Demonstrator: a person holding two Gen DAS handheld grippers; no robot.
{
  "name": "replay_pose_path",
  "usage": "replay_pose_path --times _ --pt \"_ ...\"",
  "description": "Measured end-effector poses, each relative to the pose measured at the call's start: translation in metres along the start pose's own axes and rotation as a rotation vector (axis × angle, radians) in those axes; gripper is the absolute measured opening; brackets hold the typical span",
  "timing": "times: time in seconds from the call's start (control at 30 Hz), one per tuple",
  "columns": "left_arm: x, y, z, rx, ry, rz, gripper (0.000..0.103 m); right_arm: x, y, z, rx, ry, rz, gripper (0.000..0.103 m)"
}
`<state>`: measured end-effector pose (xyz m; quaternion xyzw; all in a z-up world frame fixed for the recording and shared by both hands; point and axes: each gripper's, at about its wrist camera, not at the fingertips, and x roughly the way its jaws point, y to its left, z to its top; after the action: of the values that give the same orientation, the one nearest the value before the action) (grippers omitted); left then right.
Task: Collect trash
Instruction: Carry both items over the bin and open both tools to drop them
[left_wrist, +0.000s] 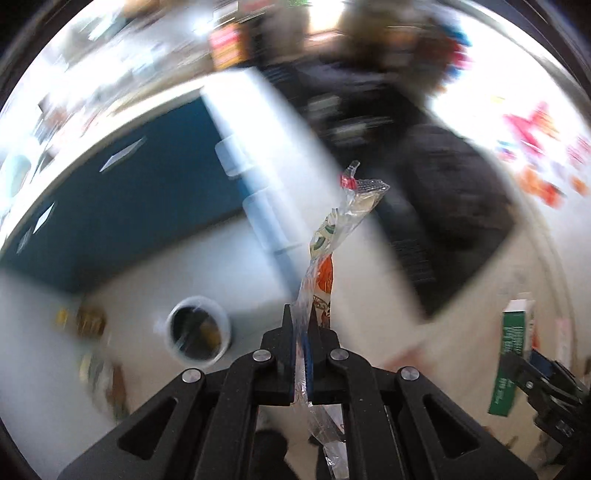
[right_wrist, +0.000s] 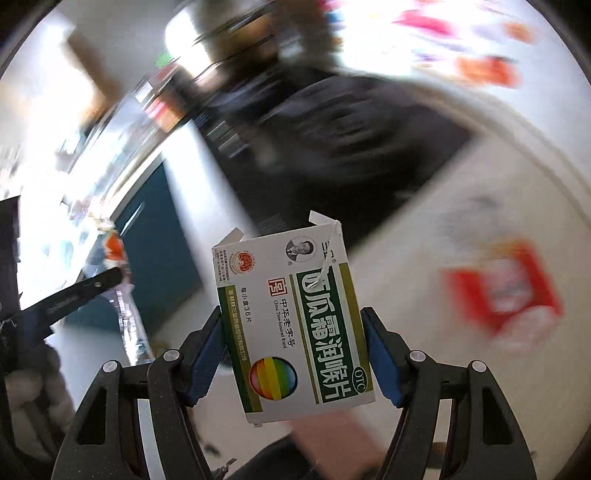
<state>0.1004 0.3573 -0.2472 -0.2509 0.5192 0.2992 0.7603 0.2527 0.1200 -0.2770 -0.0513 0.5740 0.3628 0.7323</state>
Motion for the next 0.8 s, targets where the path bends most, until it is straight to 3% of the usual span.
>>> replay_pose_path --times 0.2,0.37,0.57,0.67,0.8 --pt "0.090 0.173 -0.045 -0.232 0.167 0.083 0.001 0.137 0.142 -0.044 -0.166 0.185 0.021 0.072" --pt "0.228 0.277 -0.086 -0.350 0.340 0.120 0.001 0.292 0.207 -0.086 -0.200 0.330 0.010 0.072" --pt "0.409 0.352 -0.136 -0.472 0.499 0.072 0.001 0.499 0.229 -0.153 -0.187 0.477 0.000 0.072" --pt "0.483 0.371 -0.153 -0.504 0.555 0.029 0.001 0.582 0.220 -0.183 -0.176 0.544 -0.007 0.072" --pt "0.550 0.392 -0.170 -0.533 0.613 -0.016 0.002 0.663 0.219 -0.211 -0.220 0.592 -0.027 0.072"
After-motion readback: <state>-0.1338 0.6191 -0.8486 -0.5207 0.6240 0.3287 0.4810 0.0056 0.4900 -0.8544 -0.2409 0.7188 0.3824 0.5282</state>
